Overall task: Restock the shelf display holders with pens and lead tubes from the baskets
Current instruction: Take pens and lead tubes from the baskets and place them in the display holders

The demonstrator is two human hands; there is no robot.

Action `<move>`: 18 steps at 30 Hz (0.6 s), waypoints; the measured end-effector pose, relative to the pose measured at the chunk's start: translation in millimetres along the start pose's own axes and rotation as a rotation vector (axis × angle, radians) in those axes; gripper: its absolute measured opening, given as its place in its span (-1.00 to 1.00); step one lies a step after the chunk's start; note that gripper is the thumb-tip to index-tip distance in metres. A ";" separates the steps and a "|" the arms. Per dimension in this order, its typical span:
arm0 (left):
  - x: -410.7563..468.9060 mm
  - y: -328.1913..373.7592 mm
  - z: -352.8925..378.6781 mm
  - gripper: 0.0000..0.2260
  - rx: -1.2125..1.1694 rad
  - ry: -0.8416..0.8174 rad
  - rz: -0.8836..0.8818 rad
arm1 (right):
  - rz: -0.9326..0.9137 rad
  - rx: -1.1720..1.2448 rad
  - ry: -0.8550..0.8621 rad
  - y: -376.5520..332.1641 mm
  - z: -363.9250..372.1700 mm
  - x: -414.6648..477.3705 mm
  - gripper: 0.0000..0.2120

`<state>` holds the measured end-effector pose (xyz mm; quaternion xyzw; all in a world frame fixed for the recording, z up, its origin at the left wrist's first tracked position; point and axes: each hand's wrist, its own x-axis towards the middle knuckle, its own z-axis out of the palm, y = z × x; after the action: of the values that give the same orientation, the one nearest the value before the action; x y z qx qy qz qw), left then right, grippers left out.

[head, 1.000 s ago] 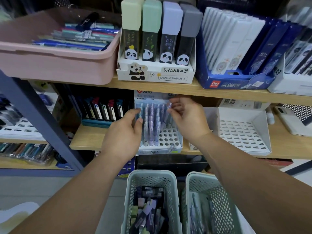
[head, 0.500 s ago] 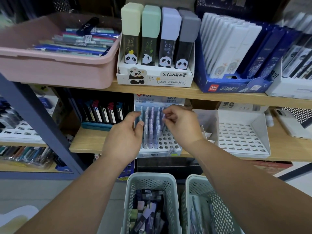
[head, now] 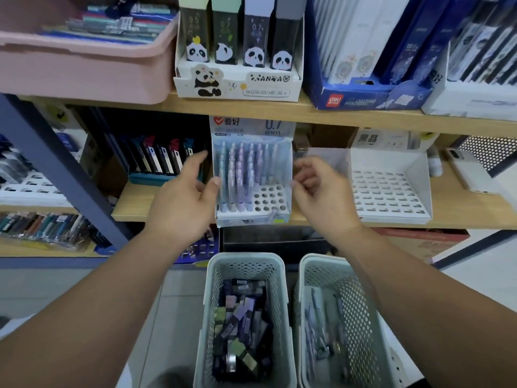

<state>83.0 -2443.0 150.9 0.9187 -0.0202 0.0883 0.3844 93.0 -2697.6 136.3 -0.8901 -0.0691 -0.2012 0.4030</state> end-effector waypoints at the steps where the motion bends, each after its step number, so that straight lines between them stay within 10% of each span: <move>1: -4.1 -4.1 -2.4 -0.57 0.025 0.003 -0.002 | 0.033 0.016 0.015 8.2 -7.6 -12.5 -0.69; 8: -57.7 3.2 15.7 -0.74 0.143 0.093 0.064 | 0.415 -0.126 0.034 95.2 -45.7 -119.6 -0.94; 18: -144.9 -3.6 147.4 -0.79 0.213 -0.710 -0.218 | 1.057 -0.078 -0.559 191.6 -10.3 -244.0 -0.76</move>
<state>-37.5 -2549.6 21.1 0.9236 -0.0450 -0.2752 0.2629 -77.4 -2823.3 -90.6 -0.8372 0.2871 0.2659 0.3820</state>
